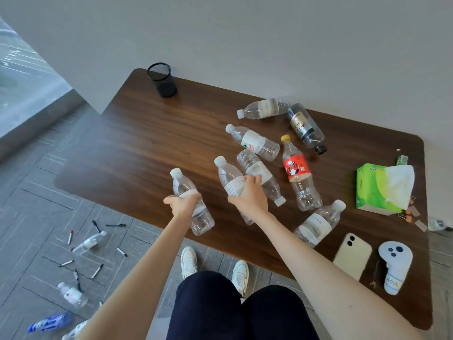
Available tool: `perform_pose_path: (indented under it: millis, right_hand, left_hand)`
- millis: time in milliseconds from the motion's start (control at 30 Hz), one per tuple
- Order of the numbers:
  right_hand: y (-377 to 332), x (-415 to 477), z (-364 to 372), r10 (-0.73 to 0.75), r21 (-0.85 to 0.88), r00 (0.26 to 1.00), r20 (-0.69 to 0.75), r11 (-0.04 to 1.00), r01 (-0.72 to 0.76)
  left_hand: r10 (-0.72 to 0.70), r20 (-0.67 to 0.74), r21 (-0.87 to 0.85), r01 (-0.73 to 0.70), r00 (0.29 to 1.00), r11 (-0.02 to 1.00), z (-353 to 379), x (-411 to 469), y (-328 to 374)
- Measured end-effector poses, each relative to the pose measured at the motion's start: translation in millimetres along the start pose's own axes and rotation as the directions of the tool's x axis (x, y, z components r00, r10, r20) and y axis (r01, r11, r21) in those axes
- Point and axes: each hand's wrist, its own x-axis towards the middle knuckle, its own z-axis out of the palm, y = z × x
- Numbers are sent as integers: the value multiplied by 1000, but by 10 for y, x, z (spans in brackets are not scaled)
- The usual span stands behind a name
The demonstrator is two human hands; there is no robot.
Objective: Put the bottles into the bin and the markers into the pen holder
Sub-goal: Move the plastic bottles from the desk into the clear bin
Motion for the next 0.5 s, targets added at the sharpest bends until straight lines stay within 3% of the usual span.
perform_pose_path:
  millis: [233,500]
  right_hand:
    - [-700,130,302,-88,69,994,62,994,84]
    - [-1726,297,878,-197,73,965,175,980,187]
  left_hand:
    - [182,-15,29,-182,983,983,-752,92,251]
    - [264,-122,-66,-273,957,960,-1717,513,593]
